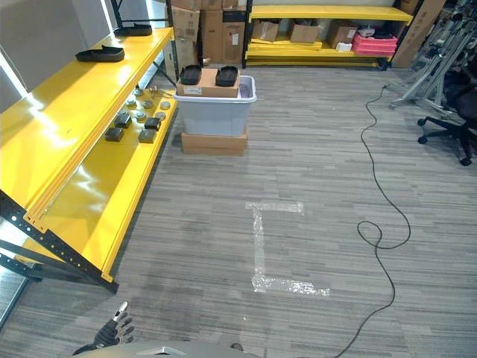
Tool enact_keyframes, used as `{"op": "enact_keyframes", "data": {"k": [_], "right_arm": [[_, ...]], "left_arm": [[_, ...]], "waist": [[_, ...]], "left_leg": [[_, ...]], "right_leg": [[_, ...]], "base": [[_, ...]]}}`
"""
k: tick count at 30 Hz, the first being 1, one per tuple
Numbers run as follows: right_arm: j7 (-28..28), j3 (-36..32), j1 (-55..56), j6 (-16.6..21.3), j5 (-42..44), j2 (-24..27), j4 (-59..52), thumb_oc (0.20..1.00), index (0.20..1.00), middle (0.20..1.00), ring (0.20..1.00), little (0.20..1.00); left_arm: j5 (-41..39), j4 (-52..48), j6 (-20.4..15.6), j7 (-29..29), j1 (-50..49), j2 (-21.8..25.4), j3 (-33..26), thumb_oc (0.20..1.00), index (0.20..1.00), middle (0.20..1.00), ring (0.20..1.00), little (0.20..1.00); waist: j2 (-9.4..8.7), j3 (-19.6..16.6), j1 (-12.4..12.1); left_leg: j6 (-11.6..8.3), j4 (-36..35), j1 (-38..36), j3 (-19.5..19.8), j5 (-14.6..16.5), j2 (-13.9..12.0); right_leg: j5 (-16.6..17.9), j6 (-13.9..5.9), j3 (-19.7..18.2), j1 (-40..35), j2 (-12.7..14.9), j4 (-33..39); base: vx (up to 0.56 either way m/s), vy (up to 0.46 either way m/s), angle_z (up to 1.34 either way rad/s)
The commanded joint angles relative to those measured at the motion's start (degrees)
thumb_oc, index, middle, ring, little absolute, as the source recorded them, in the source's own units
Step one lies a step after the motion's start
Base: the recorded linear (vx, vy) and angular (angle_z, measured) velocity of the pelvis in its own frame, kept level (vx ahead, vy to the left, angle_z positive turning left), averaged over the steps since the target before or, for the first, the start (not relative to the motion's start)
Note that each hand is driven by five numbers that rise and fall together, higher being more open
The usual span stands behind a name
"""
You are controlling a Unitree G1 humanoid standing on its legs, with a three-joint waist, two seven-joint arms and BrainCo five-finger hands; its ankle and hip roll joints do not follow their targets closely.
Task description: Move parts from the plastic box to the shelf.
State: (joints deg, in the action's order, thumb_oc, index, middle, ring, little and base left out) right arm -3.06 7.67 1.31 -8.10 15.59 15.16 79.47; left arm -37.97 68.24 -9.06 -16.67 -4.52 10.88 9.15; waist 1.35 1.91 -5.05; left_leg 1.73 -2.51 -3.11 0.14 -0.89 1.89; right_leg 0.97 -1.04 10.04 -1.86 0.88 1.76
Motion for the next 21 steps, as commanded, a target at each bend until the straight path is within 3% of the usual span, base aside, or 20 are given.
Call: {"op": "enact_keyframes", "data": {"k": [1,5,9,13,18,21], "right_arm": [[0.29,0.06,-2.53,-2.04,0.46,0.82,3.15,1.000,1.000,1.000,1.000,1.000],[-0.38,0.17,-2.84,-3.25,1.04,0.47,3.76,1.000,1.000,1.000,1.000,1.000],[-2.67,0.16,-3.23,-7.98,-0.06,-0.15,5.76,1.000,1.000,1.000,1.000,1.000],[-2.78,0.32,-3.84,-8.71,0.67,-0.31,6.69,1.000,1.000,1.000,1.000,1.000],[-1.62,0.59,-4.01,-5.96,-1.62,-0.31,6.30,1.000,1.000,1.000,1.000,1.000],[0.17,1.69,-3.80,-1.96,-3.88,-0.30,4.94,1.000,1.000,1.000,1.000,1.000]], "left_arm": [[0.66,1.48,-0.54,-0.05,3.35,1.40,-0.56,1.000,1.000,1.000,1.000,1.000],[-0.90,2.55,1.38,1.53,3.43,1.13,-1.51,1.000,1.000,1.000,1.000,1.000],[2.80,5.26,8.92,5.54,3.86,0.37,-2.33,1.000,1.000,1.000,1.000,1.000],[4.10,7.40,12.24,7.74,4.60,0.07,-2.07,1.000,1.000,1.000,1.000,1.000],[4.82,6.91,10.76,6.68,5.18,0.16,-1.28,1.000,1.000,1.000,1.000,1.000],[5.32,5.61,9.53,10.21,4.88,0.14,-0.35,1.000,1.000,1.000,1.000,1.000]], "waist": [[-1.81,-0.30,-1.21],[-1.92,-0.36,-1.48],[-1.97,-0.40,-1.55],[-1.84,-0.91,-1.29],[-1.59,-1.12,-0.93],[-1.50,-0.93,-0.96]], "left_leg": [[-1.03,-0.72,1.21,-0.48,0.39,-0.16],[-1.05,-0.52,1.17,-0.34,0.46,-0.07],[-1.06,-0.59,0.99,-0.26,0.43,-0.08],[-1.02,-1.02,0.50,-0.41,0.35,-0.10],[-1.00,-1.07,0.42,-0.71,0.34,-0.11],[-0.99,-0.94,0.60,-0.79,0.29,-0.05]], "right_leg": [[3.72,-5.82,0.41,-1.28,4.63,2.99],[3.63,-5.77,0.66,-1.54,4.68,2.96],[3.63,-5.69,0.86,-1.76,4.64,3.00],[3.59,-5.67,0.76,-2.08,4.62,3.17],[3.56,-5.64,0.48,-1.96,4.67,2.97],[3.62,-5.72,0.49,-1.84,4.73,2.86]], "base": [[0.00,0.000,0.00],[0.00,0.000,0.00],[0.00,0.000,0.00],[0.05,0.012,0.01],[0.01,0.004,0.00],[0.00,0.000,0.00]]}}
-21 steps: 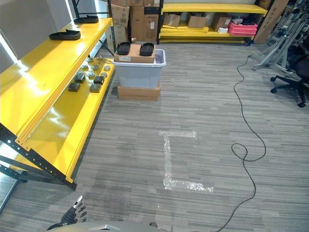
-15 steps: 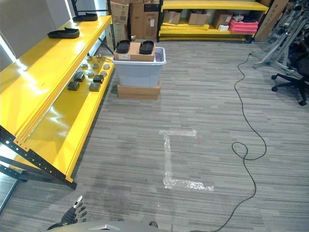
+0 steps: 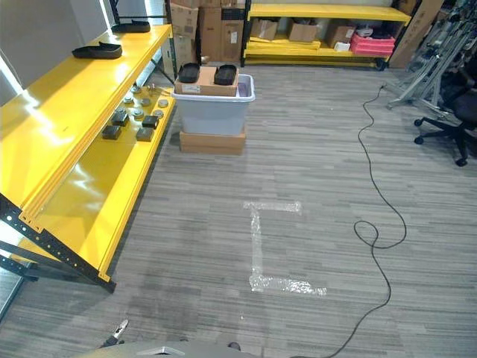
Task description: Move parts from the plastic box to the shelf.
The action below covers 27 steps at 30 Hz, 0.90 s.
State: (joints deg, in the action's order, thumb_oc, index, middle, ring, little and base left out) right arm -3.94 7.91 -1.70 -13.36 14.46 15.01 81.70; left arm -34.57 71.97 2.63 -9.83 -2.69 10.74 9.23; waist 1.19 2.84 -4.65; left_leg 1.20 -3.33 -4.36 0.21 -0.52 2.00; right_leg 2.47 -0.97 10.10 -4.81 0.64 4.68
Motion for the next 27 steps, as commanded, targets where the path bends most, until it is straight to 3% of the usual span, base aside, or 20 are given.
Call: {"op": "enact_keyframes", "data": {"k": [1,4,7,12,18,25,27], "right_arm": [[1.16,1.93,-0.76,2.99,-2.54,-0.28,2.20,1.000,1.000,1.000,1.000,1.000],[1.42,2.47,-0.72,1.02,-2.43,-0.34,1.83,1.000,1.000,1.000,1.000,1.000],[0.42,2.54,-0.85,-0.87,0.81,-0.46,2.73,1.000,1.000,1.000,1.000,1.000],[-0.30,1.16,-0.96,-2.42,4.21,-0.60,3.73,1.000,1.000,1.000,1.000,1.000],[-0.64,0.74,-0.67,-3.76,0.73,-0.19,3.62,1.000,1.000,1.000,1.000,1.000],[-1.51,1.45,-1.31,-1.83,1.96,-0.37,3.91,1.000,1.000,1.000,1.000,1.000],[-0.91,1.23,-1.59,2.31,4.50,-0.25,3.25,1.000,1.000,1.000,1.000,1.000]], "left_arm": [[1.74,1.79,-1.74,4.45,2.98,0.28,-0.38,1.000,1.000,1.000,1.000,1.000],[4.33,2.68,-0.82,11.05,2.95,0.35,-0.87,1.000,1.000,1.000,1.000,1.000],[5.21,4.01,-0.92,13.45,3.34,0.66,-1.89,1.000,1.000,1.000,1.000,1.000],[7.70,5.37,0.69,13.96,3.79,0.56,-2.53,1.000,1.000,1.000,1.000,1.000],[7.64,4.78,0.56,14.67,3.87,0.62,-2.11,1.000,1.000,1.000,1.000,1.000],[7.08,4.81,1.44,14.61,3.96,0.51,-2.21,1.000,1.000,1.000,1.000,1.000],[7.44,4.70,0.08,14.75,3.98,0.41,-2.20,1.000,1.000,1.000,1.000,1.000]], "waist": [[-1.36,-1.77,-1.35],[-1.52,-1.67,-1.32],[-1.72,-1.69,-1.37],[-1.69,-1.90,-1.24],[-1.66,-1.93,-0.85],[-1.77,-1.98,-1.24],[-1.73,-2.00,-1.31]], "left_leg": [[-0.45,-0.09,1.89,-0.84,-0.10,-0.12],[-0.48,0.09,2.04,-0.82,-0.15,-0.10],[-0.40,-0.08,1.72,-0.81,-0.10,-0.04],[-0.36,-0.22,1.37,-0.97,-0.16,0.01],[-0.27,0.11,1.35,-1.64,-0.02,-0.03],[-0.34,0.46,1.29,-1.25,0.21,-0.14],[-0.40,0.57,1.12,-1.15,0.22,-0.24]], "right_leg": [[2.13,-5.79,0.43,1.15,4.98,-0.12],[2.18,-5.81,0.52,1.22,5.05,-0.30],[2.16,-5.73,0.51,0.93,5.01,-0.22],[2.22,-5.63,0.32,0.75,4.93,-0.25],[2.25,-5.59,0.14,0.92,4.86,-0.57],[2.06,-5.40,0.08,0.72,4.67,-0.55],[2.02,-5.33,0.10,0.49,4.59,-0.58]], "base": [[0.00,0.000,0.00],[0.00,0.000,0.00],[0.00,0.000,0.00],[0.01,-0.002,0.00],[0.00,0.001,-0.01],[0.00,0.000,0.00],[0.02,-0.003,0.00]]}}
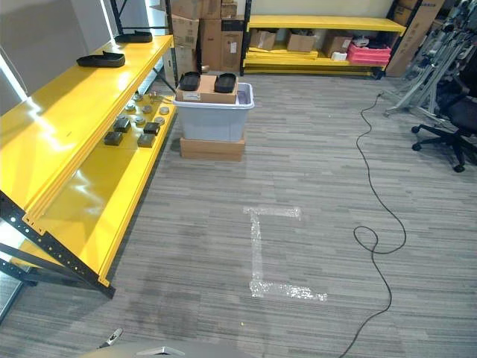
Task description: Move parts from the plastic box to the shelf.
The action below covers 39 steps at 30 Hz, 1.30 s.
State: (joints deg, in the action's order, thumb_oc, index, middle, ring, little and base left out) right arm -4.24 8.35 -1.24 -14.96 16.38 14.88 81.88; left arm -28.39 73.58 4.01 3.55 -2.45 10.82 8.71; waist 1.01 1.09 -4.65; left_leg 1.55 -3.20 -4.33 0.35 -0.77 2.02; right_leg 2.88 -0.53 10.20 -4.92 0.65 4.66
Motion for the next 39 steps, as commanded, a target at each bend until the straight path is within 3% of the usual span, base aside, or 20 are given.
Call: {"op": "enact_keyframes", "data": {"k": [1,5,11,16,19,22,24,25,27,31,34,39], "right_arm": [[-0.26,0.78,-2.18,6.50,3.54,-0.02,2.72,1.000,1.000,1.000,1.000,1.000],[-0.38,0.25,-2.74,11.23,7.41,1.00,-2.33,1.000,1.000,1.000,1.000,1.000],[-0.44,-0.82,-3.41,11.61,13.24,3.16,-9.13,1.000,1.000,1.000,1.000,1.000],[-0.40,-1.58,-3.70,11.35,15.84,3.24,-10.58,1.000,1.000,1.000,1.000,1.000],[-0.45,-2.10,-4.01,10.86,16.85,3.30,-11.42,1.000,1.000,1.000,1.000,1.000],[-0.12,-2.24,-3.52,11.10,17.28,3.12,-12.93,1.000,1.000,1.000,1.000,1.000],[-0.07,-2.04,-3.19,10.66,17.89,3.26,-14.03,1.000,1.000,1.000,1.000,1.000],[0.40,-1.81,-2.76,10.04,17.63,3.52,-15.38,1.000,1.000,1.000,1.000,1.000],[1.26,-1.49,-2.73,10.61,17.11,3.46,-15.23,1.000,1.000,1.000,1.000,1.000],[2.02,-1.20,-3.13,10.84,17.26,3.31,-14.14,1.000,1.000,1.000,1.000,1.000],[1.95,-1.71,-2.36,10.62,17.01,2.94,-14.40,1.000,1.000,1.000,1.000,1.000],[1.35,-1.64,-2.60,10.11,15.86,3.15,-13.97,1.000,1.000,1.000,1.000,1.000]], "left_arm": [[1.28,2.92,-2.01,1.61,3.82,0.32,-1.75,1.000,1.000,1.000,1.000,1.000],[-1.99,1.04,-5.15,2.04,4.05,0.60,-1.98,1.000,1.000,1.000,1.000,1.000],[-5.55,-3.47,-7.59,1.81,4.46,2.48,-2.88,1.000,1.000,1.000,1.000,1.000],[-2.31,-4.91,-7.94,0.52,4.27,3.21,-2.74,1.000,1.000,1.000,1.000,1.000],[-1.79,-5.47,-7.32,0.47,4.59,3.64,-1.82,1.000,1.000,1.000,1.000,1.000],[-0.79,-6.63,-5.47,0.39,4.88,4.47,-0.79,1.000,1.000,1.000,1.000,1.000],[-0.89,-7.00,-5.05,0.55,4.52,4.71,-0.38,1.000,1.000,1.000,1.000,1.000],[-1.26,-6.97,-4.65,0.62,3.97,4.77,-0.47,1.000,1.000,1.000,1.000,1.000],[-0.35,-5.87,-5.27,0.15,3.97,4.75,-0.78,1.000,1.000,1.000,1.000,1.000],[1.03,-3.63,-7.05,-0.34,3.75,4.39,-0.22,1.000,1.000,1.000,1.000,1.000],[2.17,-3.33,-7.92,-0.77,3.38,4.13,0.10,1.000,1.000,1.000,1.000,1.000],[0.83,-3.96,-7.68,0.25,3.71,3.10,0.23,1.000,1.000,1.000,1.000,1.000]], "waist": [[-1.51,-0.26,-1.32],[-1.45,-0.37,-1.17],[-1.76,0.58,-1.29],[-1.61,1.35,-1.48],[-1.33,2.49,-0.87],[-0.25,5.15,-0.34],[0.30,6.20,-0.27],[-0.23,7.15,0.15],[-1.70,7.64,0.70],[-4.04,7.74,1.67],[-4.32,7.52,2.03],[-4.70,6.31,2.43]], "left_leg": [[-0.76,0.48,1.02,-1.22,0.45,-0.28],[-0.71,0.77,1.09,-0.68,0.47,-0.08],[-0.02,2.54,1.65,-0.43,1.21,0.70],[1.45,3.50,1.90,0.41,1.89,1.96],[3.34,4.62,2.49,1.00,2.47,3.23],[5.74,7.03,3.46,2.42,3.71,4.38],[6.29,7.95,3.80,2.12,4.22,4.35],[6.47,8.88,3.69,1.97,5.51,5.27],[6.24,9.64,2.97,2.61,6.95,6.80],[5.92,10.08,-0.28,5.10,10.05,9.04],[5.71,10.98,-2.11,5.86,11.81,8.81],[3.93,14.09,-3.15,4.58,13.50,6.60]], "right_leg": [[1.62,-5.75,-0.04,0.50,4.58,-0.58],[1.54,-5.68,-0.57,0.57,4.50,-0.75],[1.68,-5.83,-1.33,1.18,4.97,-1.85],[0.74,-6.25,-2.75,2.84,5.98,-6.02],[1.60,-6.99,-4.63,6.31,6.89,-13.07],[8.42,-8.46,-6.06,16.53,8.47,-29.32],[9.99,-8.38,-5.72,20.37,8.49,-34.63],[11.87,-8.95,-3.73,23.49,8.15,-33.00],[12.48,-9.54,-2.44,22.60,7.52,-25.40],[14.41,-10.43,-2.57,21.46,7.46,-8.23],[15.12,-10.50,-2.62,21.14,7.69,-5.32],[9.87,-8.30,-2.57,16.53,7.30,-5.99]], "base": [[0.03,0.003,0.00],[0.00,0.000,0.00],[0.01,0.039,-0.01],[0.04,0.137,-0.04],[0.02,0.149,-0.08],[-0.01,0.167,-0.13],[0.06,0.104,0.10],[0.18,0.005,-0.12],[0.28,-0.113,-0.31],[0.38,-0.155,0.04],[0.45,-0.158,0.23],[0.41,-0.165,0.27]]}}
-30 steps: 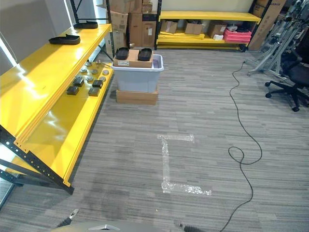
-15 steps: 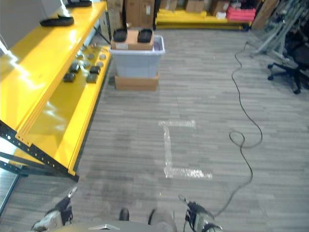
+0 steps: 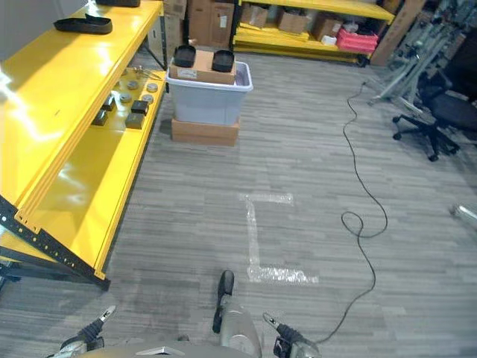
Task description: Move parts from the plastic box to the shelf.
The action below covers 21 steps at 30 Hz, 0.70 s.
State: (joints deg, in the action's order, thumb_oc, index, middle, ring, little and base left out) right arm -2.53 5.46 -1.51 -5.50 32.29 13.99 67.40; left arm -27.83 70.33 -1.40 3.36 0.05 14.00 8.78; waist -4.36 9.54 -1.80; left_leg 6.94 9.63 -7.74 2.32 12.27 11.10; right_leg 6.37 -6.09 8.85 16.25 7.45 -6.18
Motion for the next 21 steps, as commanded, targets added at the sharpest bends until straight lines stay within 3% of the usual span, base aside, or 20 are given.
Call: {"op": "enact_keyframes", "data": {"k": [1,5,8,10,11,13,15,16,18,20,21], "right_arm": [[-0.40,1.32,-2.43,0.64,-0.31,4.01,0.62,1.000,1.000,1.000,1.000,1.000],[-1.28,3.81,-2.94,-0.10,-1.83,4.73,-0.58,1.000,1.000,1.000,1.000,1.000],[-1.97,5.02,-2.53,0.03,-2.82,5.71,-0.97,1.000,1.000,1.000,1.000,1.000],[-2.18,4.98,-2.30,-0.09,-2.70,6.08,-1.39,1.000,1.000,1.000,1.000,1.000],[-2.57,4.78,-1.79,0.05,-2.16,6.53,-1.79,1.000,1.000,1.000,1.000,1.000],[-2.51,4.62,-1.68,0.08,-1.80,6.80,-1.87,1.000,1.000,1.000,1.000,1.000],[-2.26,4.51,-2.17,0.12,-2.11,6.73,-1.67,1.000,1.000,1.000,1.000,1.000],[-2.38,4.93,-2.97,-0.12,-2.54,6.59,-1.42,1.000,1.000,1.000,1.000,1.000],[-3.08,5.75,-3.47,-0.62,-2.67,6.41,-1.83,1.000,1.000,1.000,1.000,1.000],[-3.02,6.14,-3.38,-0.41,-2.22,6.47,-2.31,1.000,1.000,1.000,1.000,1.000],[-2.77,6.53,-3.06,-0.30,-2.19,6.95,-3.96,1.000,1.000,1.000,1.000,1.000]], "left_arm": [[0.11,-0.74,-2.12,0.61,1.24,-0.14,0.03,1.000,1.000,1.000,1.000,1.000],[-0.23,-1.01,-2.36,0.14,1.74,-0.64,-0.90,1.000,1.000,1.000,1.000,1.000],[-0.54,-1.40,-2.53,0.49,2.65,-1.73,-0.65,1.000,1.000,1.000,1.000,1.000],[-0.53,-1.99,-2.39,0.76,2.96,-1.96,-0.45,1.000,1.000,1.000,1.000,1.000],[-0.13,-3.05,-1.76,0.66,3.57,-1.80,0.09,1.000,1.000,1.000,1.000,1.000],[-0.18,-3.47,-1.84,0.42,4.01,-1.80,0.65,1.000,1.000,1.000,1.000,1.000],[-0.66,-4.09,-2.12,0.68,3.98,-1.70,0.96,1.000,1.000,1.000,1.000,1.000],[-1.48,-4.22,-2.50,0.64,3.50,-1.47,0.84,1.000,1.000,1.000,1.000,1.000],[-1.84,-4.52,-2.91,0.63,2.52,-1.31,0.96,1.000,1.000,1.000,1.000,1.000],[-1.49,-5.18,-2.88,0.58,1.73,-1.12,0.97,1.000,1.000,1.000,1.000,1.000],[-1.50,-6.29,-2.97,0.51,0.36,-0.79,0.41,1.000,1.000,1.000,1.000,1.000]], "waist": [[0.69,-2.27,-0.38],[0.98,-3.05,0.00],[0.12,-2.55,0.29],[-0.31,-2.24,0.33],[-0.78,-1.47,0.13],[-0.80,-0.66,-0.27],[-0.41,-0.12,-1.13],[0.72,0.29,-2.55],[2.41,-0.39,-4.07],[3.67,-0.39,-5.38],[4.61,0.06,-7.40]], "left_leg": [[-1.68,1.51,-0.06,2.47,0.52,-2.92],[-5.96,10.88,1.72,0.50,-7.83,-8.70],[-7.66,28.39,8.88,-0.91,-14.40,-10.87],[-7.68,33.68,11.67,-1.42,-15.02,-11.41],[-7.19,38.55,17.56,-2.34,-15.28,-11.49],[-6.36,38.31,21.73,-3.39,-14.17,-10.80],[-5.84,30.51,23.15,-4.91,-13.10,-9.07],[-5.67,16.09,22.40,-5.55,-13.22,-7.34],[-6.51,1.36,23.10,-4.72,-17.09,-6.52],[-7.89,-4.89,24.65,-4.29,-22.39,-6.65],[-9.06,-6.11,28.84,-3.74,-25.51,-6.52]], "right_leg": [[5.94,-2.45,-1.24,-4.96,0.33,4.24],[1.26,1.59,-1.22,-9.30,-2.59,1.52],[-0.73,4.44,-1.12,-11.87,-3.76,2.00],[-1.02,5.12,-1.05,-12.65,-3.99,2.30],[-1.62,5.92,-0.90,-14.09,-4.46,2.70],[-2.12,5.97,-1.17,-15.42,-4.98,3.02],[-3.02,5.67,-1.73,-16.77,-5.78,3.38],[-3.91,4.95,-2.87,-18.38,-6.97,3.82],[-4.89,4.52,-4.16,-19.65,-8.63,3.56],[-5.96,4.77,-5.17,-21.46,-9.95,3.12],[-8.08,5.19,-5.83,-24.37,-10.82,2.35]], "base": [[0.42,-0.222,0.36],[0.40,-0.253,0.13],[0.31,-0.263,0.03],[0.22,-0.193,0.08],[0.23,-0.167,0.13],[0.23,-0.114,0.32],[0.29,0.023,0.17],[0.46,0.125,-0.34],[0.51,0.128,-0.42],[0.52,0.087,-0.78],[0.62,0.123,-0.64]]}}
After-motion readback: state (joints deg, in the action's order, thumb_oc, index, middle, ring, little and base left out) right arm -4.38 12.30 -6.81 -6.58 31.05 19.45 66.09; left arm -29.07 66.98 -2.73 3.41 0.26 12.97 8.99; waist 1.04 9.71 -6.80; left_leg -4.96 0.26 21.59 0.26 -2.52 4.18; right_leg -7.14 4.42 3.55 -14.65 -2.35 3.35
